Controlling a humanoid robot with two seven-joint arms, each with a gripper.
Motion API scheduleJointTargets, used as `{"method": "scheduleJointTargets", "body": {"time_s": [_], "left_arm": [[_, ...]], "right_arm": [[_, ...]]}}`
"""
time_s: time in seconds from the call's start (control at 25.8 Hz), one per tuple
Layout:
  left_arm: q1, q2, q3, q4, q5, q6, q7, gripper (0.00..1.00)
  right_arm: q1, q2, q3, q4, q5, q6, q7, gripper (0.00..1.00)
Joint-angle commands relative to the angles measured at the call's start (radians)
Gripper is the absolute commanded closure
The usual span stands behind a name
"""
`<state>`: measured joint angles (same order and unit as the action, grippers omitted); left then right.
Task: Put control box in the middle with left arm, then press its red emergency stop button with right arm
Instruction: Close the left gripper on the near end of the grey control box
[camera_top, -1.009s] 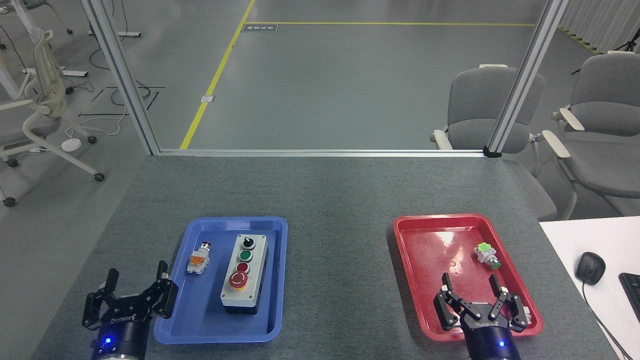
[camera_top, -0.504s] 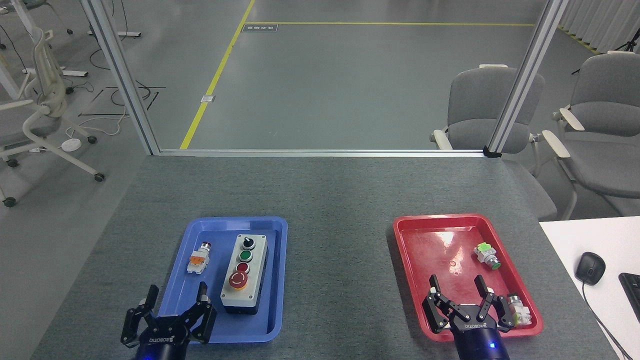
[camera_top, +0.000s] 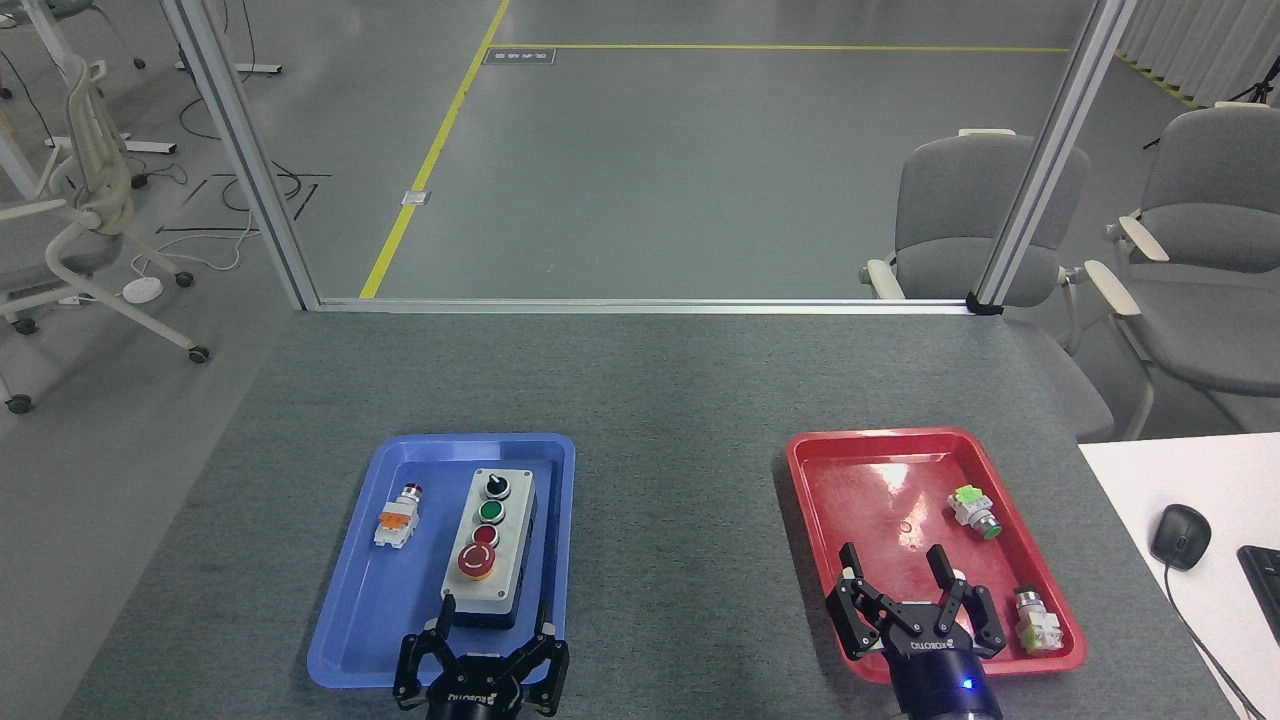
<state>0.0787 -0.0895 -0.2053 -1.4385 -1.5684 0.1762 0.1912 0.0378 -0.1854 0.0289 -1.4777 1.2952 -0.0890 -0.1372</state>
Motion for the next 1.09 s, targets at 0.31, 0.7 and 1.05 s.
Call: {"method": "scheduleJointTargets", "body": {"time_s": [0.31, 0.7, 1.05], "left_arm": [[-0.132, 0.004, 0.012, 0.161, -0.005, 0.06, 0.008, 0.01], [-0.142, 0.013, 0.014, 0.187, 0.011, 0.062, 0.01, 0.01], [-0.166, 0.016, 0.041, 0.247, 0.011, 0.062, 0.011, 0.01]], "right_arm": [[-0.001, 0.007, -0.006, 0.0, 0.001, 0.0, 0.005, 0.02], [-0.001, 0.007, -0.006, 0.0, 0.003, 0.0, 0.005, 0.02], [-0.001, 0.009, -0.007, 0.0, 0.004, -0.003, 0.004, 0.02]]}}
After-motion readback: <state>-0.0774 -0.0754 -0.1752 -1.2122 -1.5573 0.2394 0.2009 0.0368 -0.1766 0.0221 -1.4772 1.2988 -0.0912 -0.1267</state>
